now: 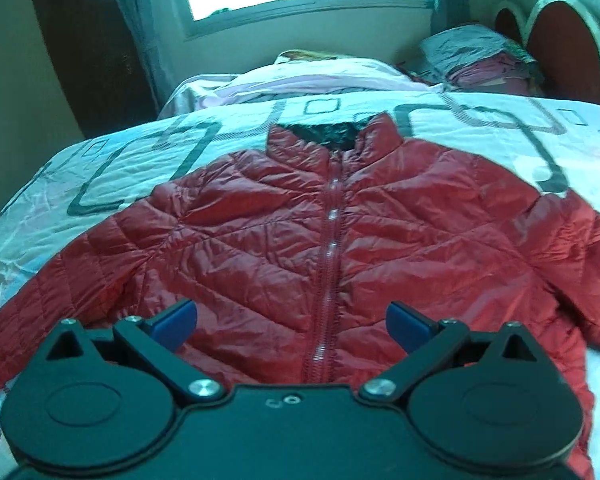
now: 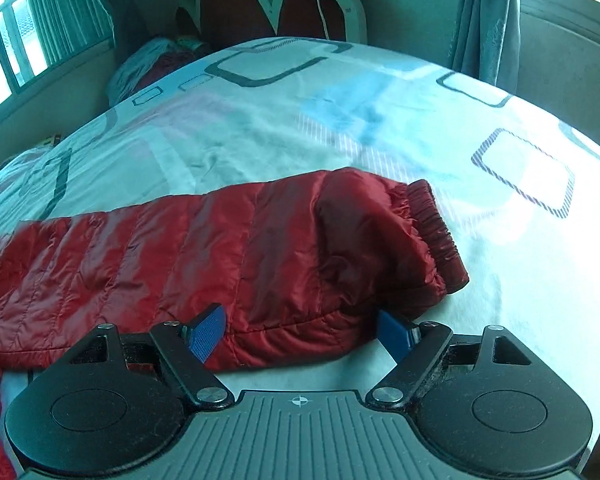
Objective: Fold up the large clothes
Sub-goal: 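Move the right tool to the jacket's sleeve cuff and grasp it, then fold the gripped sleeve across the jacket body toward the zipper, then release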
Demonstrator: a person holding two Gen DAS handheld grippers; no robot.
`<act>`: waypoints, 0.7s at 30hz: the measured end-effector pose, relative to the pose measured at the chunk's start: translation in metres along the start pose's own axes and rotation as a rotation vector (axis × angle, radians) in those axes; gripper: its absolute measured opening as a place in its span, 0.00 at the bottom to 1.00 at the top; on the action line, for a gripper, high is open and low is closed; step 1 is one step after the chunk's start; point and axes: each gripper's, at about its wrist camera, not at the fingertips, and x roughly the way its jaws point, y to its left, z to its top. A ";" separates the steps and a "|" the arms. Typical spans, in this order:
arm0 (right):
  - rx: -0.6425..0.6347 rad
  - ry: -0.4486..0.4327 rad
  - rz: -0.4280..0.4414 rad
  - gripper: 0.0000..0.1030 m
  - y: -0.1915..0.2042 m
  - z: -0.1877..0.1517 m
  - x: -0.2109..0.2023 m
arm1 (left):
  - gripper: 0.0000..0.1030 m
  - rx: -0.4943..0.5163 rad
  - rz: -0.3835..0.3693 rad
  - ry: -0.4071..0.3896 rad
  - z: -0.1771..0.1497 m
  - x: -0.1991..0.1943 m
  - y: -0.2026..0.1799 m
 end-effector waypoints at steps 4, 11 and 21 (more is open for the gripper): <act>0.000 -0.009 -0.017 0.40 -0.001 0.003 0.003 | 0.95 -0.012 0.006 0.008 0.001 0.005 0.004; -0.079 -0.105 0.014 0.12 0.025 0.019 -0.011 | 0.94 -0.033 0.042 0.021 -0.003 0.010 0.020; -0.240 -0.238 0.105 0.11 0.124 0.020 -0.056 | 0.93 -0.047 0.058 0.089 -0.020 0.040 0.058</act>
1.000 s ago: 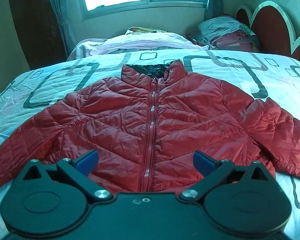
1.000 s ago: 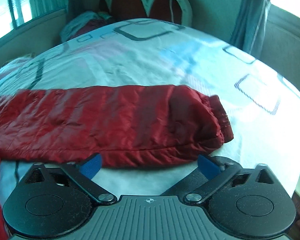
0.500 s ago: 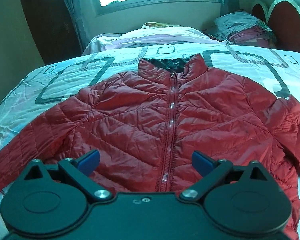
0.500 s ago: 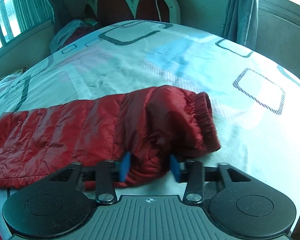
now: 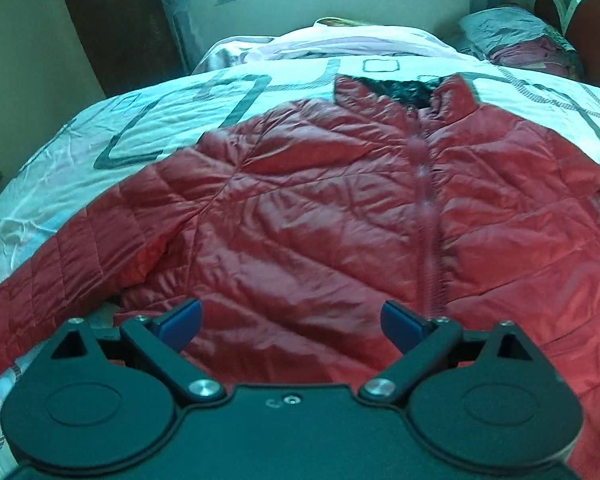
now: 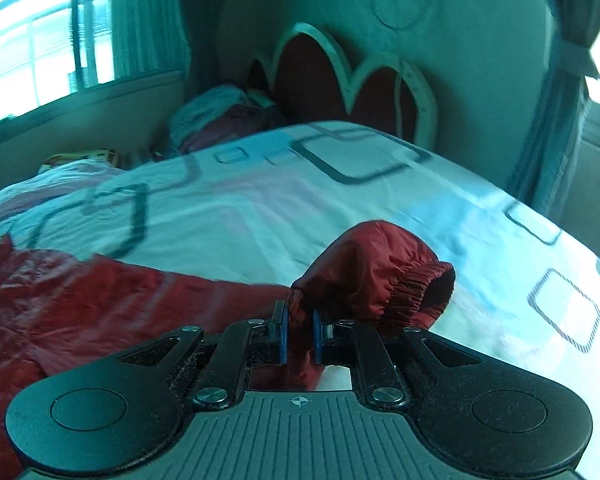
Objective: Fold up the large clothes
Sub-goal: 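Fold the gripped sleeve across the jacket body toward the zipper, then release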
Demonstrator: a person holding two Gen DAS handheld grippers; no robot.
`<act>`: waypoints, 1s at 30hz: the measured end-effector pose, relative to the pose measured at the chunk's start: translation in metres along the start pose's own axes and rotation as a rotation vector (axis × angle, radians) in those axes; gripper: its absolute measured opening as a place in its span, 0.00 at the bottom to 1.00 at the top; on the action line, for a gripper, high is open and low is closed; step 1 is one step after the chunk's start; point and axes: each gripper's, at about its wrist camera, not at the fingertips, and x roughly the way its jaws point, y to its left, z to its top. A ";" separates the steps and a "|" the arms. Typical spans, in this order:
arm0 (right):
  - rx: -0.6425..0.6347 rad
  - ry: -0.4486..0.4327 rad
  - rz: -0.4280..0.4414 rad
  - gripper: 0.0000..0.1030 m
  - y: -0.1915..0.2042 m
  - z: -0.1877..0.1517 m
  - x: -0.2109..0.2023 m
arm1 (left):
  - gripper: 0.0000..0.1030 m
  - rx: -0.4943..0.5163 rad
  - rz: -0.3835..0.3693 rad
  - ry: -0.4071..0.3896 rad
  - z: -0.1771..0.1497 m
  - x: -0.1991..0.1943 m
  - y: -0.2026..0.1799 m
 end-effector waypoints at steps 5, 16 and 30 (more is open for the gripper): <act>-0.076 -0.052 0.123 0.11 0.089 0.012 -0.013 | 0.93 0.011 0.003 0.019 -0.003 0.010 0.020; -0.201 0.063 0.501 0.12 0.287 -0.022 -0.001 | 0.93 -0.034 -0.007 0.042 -0.002 0.022 0.064; -0.208 0.081 0.508 0.79 0.261 -0.022 0.003 | 0.83 -0.038 -0.186 0.028 0.013 0.017 0.046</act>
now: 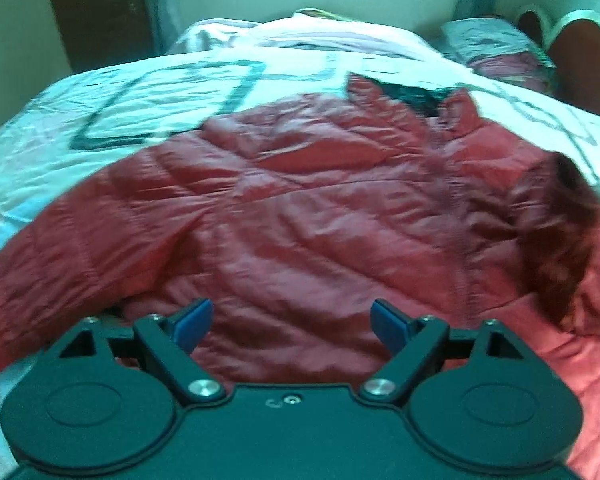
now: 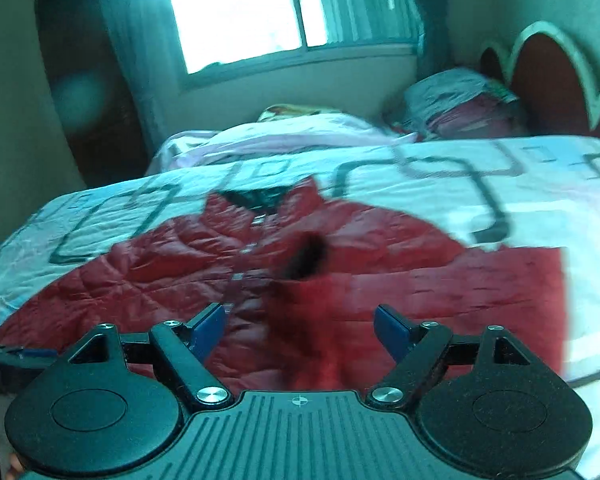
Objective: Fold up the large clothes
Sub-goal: 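Fold the gripped sleeve across the jacket body toward the zipper, then release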
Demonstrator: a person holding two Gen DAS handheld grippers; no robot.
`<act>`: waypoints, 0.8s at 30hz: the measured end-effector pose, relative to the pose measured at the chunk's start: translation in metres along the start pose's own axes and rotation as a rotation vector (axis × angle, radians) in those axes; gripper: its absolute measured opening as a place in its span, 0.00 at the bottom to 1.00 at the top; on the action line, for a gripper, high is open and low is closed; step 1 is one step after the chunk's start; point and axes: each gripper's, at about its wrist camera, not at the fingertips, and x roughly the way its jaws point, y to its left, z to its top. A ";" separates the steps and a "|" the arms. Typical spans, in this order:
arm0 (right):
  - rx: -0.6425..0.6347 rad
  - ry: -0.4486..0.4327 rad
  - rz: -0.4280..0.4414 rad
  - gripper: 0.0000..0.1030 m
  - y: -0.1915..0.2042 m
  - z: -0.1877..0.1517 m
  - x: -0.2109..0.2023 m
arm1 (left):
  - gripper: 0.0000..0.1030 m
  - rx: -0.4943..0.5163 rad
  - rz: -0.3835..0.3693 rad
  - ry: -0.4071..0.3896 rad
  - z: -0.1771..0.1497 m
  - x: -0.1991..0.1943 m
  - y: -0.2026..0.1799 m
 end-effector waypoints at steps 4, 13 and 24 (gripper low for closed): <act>-0.006 0.008 -0.140 0.79 -0.041 -0.014 -0.019 | 0.83 0.057 -0.087 -0.020 0.003 -0.002 -0.035; 0.044 0.092 -0.228 0.79 -0.095 -0.050 -0.025 | 0.75 0.058 -0.164 0.031 0.014 0.028 -0.095; 0.052 0.140 -0.203 0.79 -0.097 -0.060 -0.009 | 0.38 -0.094 -0.319 -0.005 0.032 0.029 -0.073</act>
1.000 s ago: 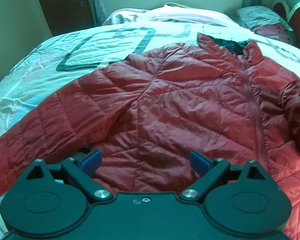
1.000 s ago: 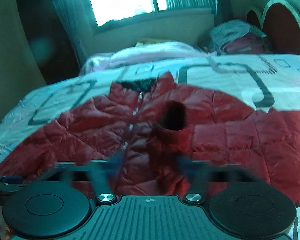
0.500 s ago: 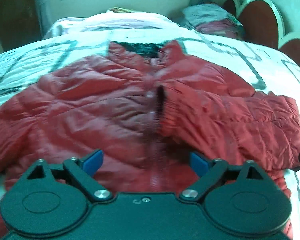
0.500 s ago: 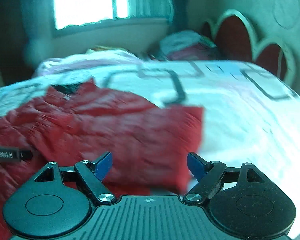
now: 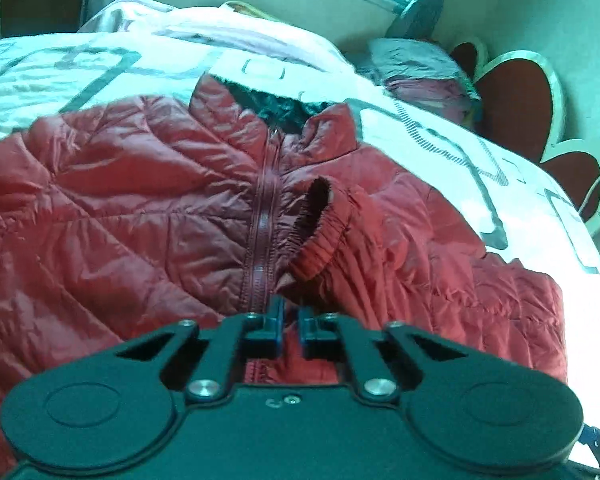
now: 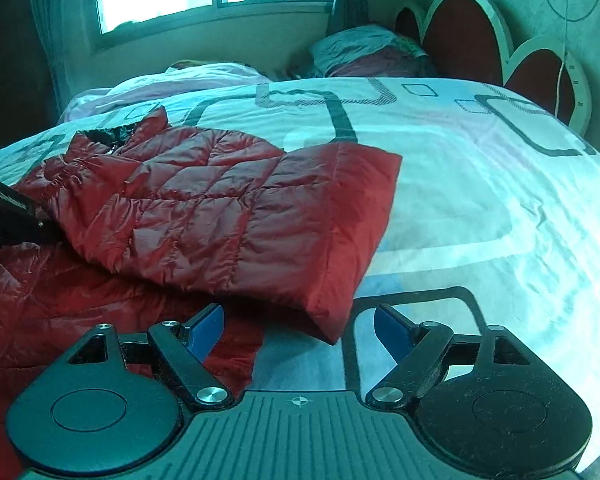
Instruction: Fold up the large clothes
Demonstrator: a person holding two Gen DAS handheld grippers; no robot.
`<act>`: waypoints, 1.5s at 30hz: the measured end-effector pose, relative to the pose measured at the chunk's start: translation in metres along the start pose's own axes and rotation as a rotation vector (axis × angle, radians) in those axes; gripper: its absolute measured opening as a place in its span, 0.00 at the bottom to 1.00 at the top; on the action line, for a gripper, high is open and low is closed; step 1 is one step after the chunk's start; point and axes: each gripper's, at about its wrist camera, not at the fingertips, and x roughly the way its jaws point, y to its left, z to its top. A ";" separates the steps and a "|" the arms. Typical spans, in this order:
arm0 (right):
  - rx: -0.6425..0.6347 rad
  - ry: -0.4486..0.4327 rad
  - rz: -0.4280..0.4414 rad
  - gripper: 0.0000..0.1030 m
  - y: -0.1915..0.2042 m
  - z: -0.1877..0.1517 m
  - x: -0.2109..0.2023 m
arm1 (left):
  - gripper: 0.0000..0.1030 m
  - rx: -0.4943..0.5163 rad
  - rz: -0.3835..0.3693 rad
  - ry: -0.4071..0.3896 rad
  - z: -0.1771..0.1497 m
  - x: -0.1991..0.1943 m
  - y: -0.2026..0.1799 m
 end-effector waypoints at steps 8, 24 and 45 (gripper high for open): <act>0.004 -0.006 -0.008 0.79 0.003 0.003 0.000 | 0.83 0.006 -0.046 -0.033 0.001 -0.010 -0.003; -0.002 0.004 -0.026 0.79 0.021 0.015 0.034 | 0.05 -0.054 -0.028 -0.208 0.045 -0.029 0.046; -0.005 0.052 -0.018 0.24 0.007 0.015 0.011 | 0.64 -0.027 0.344 -0.232 0.009 -0.044 0.122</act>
